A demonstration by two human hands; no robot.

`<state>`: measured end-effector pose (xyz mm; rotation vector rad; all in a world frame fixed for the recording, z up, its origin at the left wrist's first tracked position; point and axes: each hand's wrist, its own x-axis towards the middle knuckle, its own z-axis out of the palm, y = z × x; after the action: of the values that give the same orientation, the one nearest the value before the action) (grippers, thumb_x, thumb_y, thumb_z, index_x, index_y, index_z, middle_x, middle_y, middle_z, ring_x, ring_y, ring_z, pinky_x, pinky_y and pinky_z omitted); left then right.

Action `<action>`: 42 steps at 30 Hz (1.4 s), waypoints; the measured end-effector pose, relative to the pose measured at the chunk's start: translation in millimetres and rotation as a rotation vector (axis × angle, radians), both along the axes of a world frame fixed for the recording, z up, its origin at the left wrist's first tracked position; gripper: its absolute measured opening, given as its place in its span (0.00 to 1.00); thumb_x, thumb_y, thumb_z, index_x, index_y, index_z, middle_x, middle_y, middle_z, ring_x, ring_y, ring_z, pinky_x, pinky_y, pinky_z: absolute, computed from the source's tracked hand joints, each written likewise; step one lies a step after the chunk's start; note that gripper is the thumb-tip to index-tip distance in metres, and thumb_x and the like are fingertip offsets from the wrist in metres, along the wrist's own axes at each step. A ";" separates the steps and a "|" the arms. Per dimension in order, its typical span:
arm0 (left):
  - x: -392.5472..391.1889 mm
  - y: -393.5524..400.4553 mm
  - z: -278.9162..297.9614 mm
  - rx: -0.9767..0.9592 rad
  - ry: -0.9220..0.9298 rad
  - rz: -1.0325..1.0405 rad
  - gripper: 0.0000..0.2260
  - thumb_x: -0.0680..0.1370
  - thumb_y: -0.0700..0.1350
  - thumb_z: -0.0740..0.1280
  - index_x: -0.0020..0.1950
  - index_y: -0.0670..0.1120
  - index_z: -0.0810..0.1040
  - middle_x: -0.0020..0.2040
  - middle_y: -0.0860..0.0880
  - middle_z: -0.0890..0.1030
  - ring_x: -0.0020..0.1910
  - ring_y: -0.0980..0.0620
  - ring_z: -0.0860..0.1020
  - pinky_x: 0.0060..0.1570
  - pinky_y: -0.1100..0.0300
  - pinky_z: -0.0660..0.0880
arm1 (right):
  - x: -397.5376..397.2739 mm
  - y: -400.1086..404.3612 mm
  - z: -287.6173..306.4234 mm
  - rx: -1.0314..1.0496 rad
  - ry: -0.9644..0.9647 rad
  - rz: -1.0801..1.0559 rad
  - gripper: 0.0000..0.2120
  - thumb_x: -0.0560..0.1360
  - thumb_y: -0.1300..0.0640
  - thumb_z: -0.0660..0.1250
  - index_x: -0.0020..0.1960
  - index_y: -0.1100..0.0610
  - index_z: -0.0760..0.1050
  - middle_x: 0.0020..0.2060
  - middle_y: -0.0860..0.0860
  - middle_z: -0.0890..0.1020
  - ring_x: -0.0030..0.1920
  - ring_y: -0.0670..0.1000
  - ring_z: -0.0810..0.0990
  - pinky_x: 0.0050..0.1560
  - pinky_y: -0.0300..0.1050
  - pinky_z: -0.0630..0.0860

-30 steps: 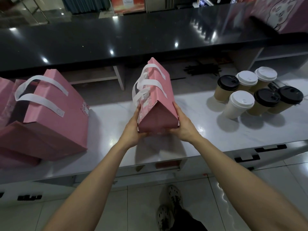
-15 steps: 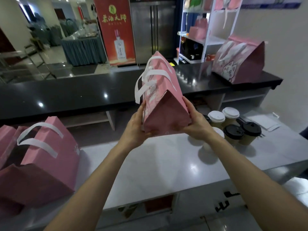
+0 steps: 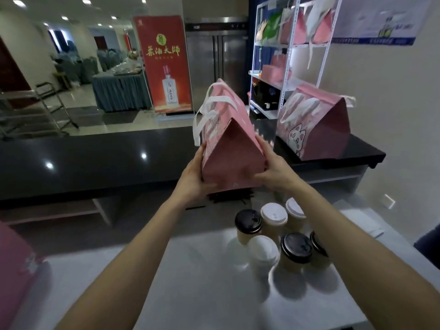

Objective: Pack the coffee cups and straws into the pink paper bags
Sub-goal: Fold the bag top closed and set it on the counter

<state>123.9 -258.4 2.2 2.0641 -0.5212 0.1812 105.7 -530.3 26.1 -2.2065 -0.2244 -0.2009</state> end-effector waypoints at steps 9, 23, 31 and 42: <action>51.0 -88.7 -24.2 0.017 0.105 0.153 0.57 0.60 0.65 0.86 0.81 0.75 0.55 0.67 0.57 0.82 0.64 0.53 0.82 0.65 0.50 0.80 | 55.3 -83.8 -23.4 -0.208 0.107 0.077 0.57 0.68 0.44 0.78 0.86 0.38 0.45 0.62 0.42 0.82 0.56 0.42 0.84 0.52 0.38 0.79; 116.4 -169.4 -14.1 0.109 0.137 0.160 0.61 0.65 0.65 0.85 0.88 0.60 0.51 0.77 0.50 0.76 0.74 0.46 0.77 0.73 0.46 0.76 | 43.7 -155.7 -90.8 -0.619 0.293 0.104 0.34 0.79 0.38 0.72 0.80 0.51 0.70 0.71 0.53 0.80 0.68 0.57 0.79 0.62 0.53 0.78; 127.1 -189.6 -10.0 0.117 0.142 0.118 0.63 0.62 0.68 0.85 0.88 0.60 0.52 0.77 0.52 0.77 0.74 0.48 0.77 0.75 0.45 0.75 | 45.7 -153.7 -98.5 -0.591 0.324 0.090 0.34 0.80 0.38 0.72 0.79 0.53 0.70 0.72 0.54 0.78 0.70 0.58 0.78 0.57 0.50 0.75; 92.2 -135.1 -4.9 0.240 0.165 0.166 0.48 0.72 0.59 0.83 0.87 0.56 0.62 0.81 0.50 0.71 0.78 0.52 0.72 0.75 0.49 0.75 | 36.0 -122.9 -86.2 -0.541 0.254 0.114 0.33 0.80 0.39 0.71 0.80 0.50 0.70 0.75 0.51 0.77 0.73 0.55 0.76 0.68 0.53 0.76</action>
<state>216.1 -393.5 -2.7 2.3339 -0.2805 0.0464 141.7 -653.1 -60.1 -2.7132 -0.2869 0.2312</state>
